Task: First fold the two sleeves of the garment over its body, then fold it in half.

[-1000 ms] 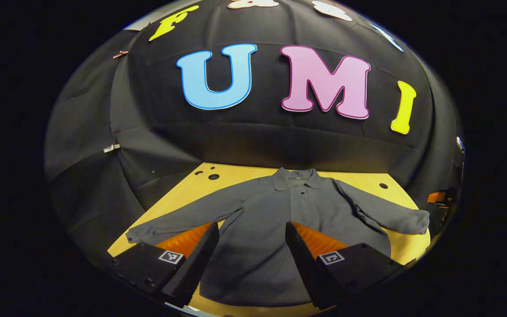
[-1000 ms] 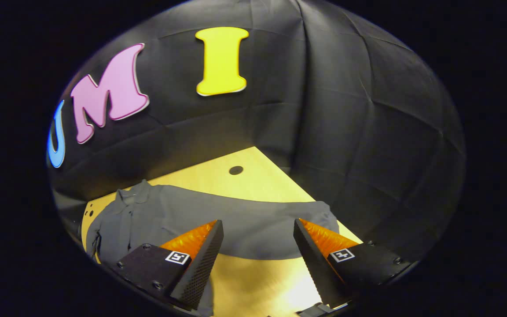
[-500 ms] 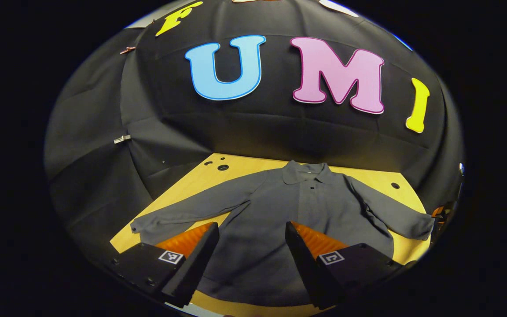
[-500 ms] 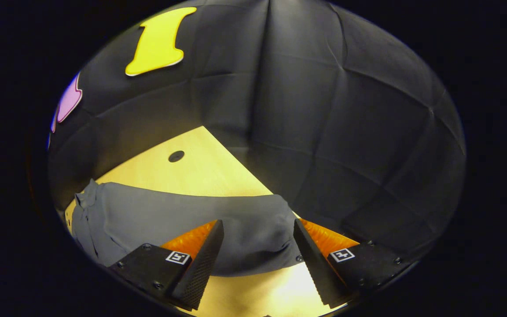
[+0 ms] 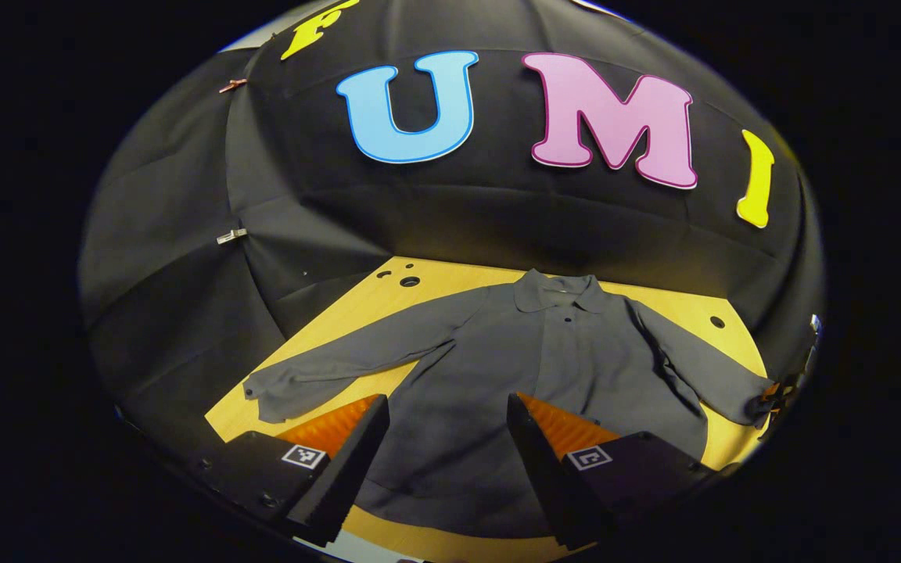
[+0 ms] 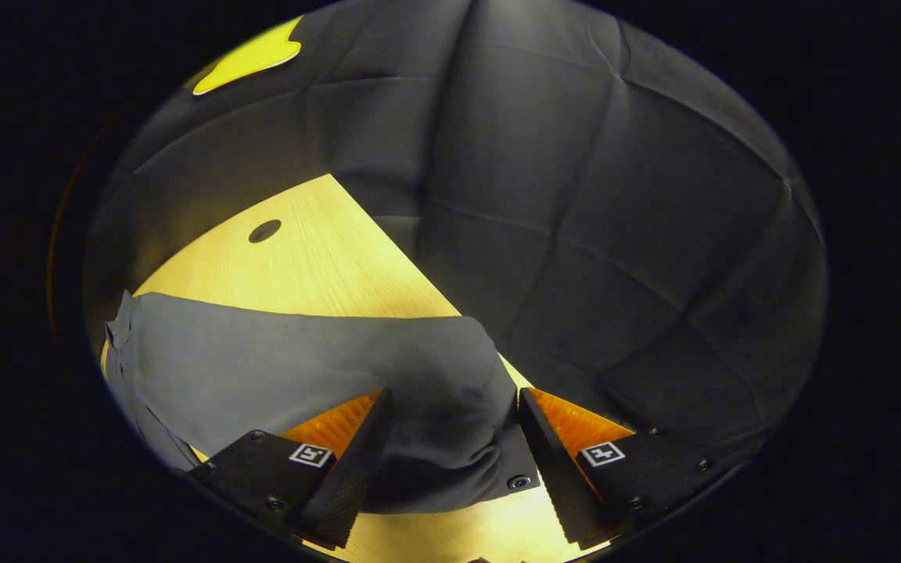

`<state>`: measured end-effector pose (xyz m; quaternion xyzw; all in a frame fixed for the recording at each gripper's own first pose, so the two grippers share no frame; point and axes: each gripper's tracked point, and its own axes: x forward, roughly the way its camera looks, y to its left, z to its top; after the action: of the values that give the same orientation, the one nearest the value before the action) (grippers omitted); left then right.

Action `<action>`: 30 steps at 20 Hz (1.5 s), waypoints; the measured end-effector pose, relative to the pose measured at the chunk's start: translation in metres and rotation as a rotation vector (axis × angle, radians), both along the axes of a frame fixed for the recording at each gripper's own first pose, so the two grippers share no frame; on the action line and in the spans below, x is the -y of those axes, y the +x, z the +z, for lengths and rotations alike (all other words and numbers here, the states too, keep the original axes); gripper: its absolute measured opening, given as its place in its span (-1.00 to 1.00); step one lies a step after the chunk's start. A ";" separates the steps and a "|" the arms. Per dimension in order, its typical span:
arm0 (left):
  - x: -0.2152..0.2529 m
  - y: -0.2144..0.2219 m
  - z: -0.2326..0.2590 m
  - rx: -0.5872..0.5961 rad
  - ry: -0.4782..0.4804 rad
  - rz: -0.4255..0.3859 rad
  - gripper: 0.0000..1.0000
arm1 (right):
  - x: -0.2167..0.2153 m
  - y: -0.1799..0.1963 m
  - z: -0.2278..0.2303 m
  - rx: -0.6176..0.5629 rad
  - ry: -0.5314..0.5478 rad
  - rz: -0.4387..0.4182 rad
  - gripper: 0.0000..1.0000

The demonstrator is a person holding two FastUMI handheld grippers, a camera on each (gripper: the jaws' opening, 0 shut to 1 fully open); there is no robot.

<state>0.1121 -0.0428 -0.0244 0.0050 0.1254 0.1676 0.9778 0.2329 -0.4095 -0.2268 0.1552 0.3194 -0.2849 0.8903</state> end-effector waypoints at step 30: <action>-0.009 -0.050 -0.010 -0.012 -0.072 0.017 0.92 | -0.166 0.050 0.179 0.246 -0.038 0.442 -0.90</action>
<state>0.0619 -0.0339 -0.0341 -0.0304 0.1374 0.1711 0.9752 0.2824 -0.2438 -0.0477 0.0983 0.2293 -0.0685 0.9659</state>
